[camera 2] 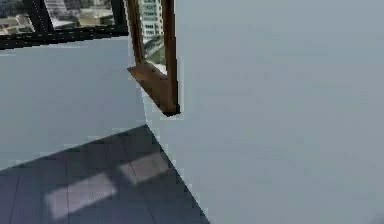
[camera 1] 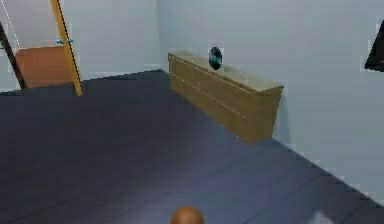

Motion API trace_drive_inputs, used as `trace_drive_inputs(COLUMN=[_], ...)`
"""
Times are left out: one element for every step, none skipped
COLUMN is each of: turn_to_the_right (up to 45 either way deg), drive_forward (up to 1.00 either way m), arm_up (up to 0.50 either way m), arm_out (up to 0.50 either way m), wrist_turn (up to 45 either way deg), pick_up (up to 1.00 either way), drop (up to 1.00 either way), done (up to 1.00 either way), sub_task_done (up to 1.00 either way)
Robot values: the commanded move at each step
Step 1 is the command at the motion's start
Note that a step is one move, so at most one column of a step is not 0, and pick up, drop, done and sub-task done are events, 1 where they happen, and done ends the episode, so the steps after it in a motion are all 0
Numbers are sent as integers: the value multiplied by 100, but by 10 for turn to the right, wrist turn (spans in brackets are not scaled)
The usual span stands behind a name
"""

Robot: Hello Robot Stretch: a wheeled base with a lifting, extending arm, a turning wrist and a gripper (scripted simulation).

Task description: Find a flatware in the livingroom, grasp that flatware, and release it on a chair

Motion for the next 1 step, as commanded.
trace_drive_inputs(turn_to_the_right=[-360], drive_forward=[0], arm_up=[0], arm_out=[0], wrist_turn=[0], pick_up=[0], drop=[0], done=[0], sub_task_done=[0])
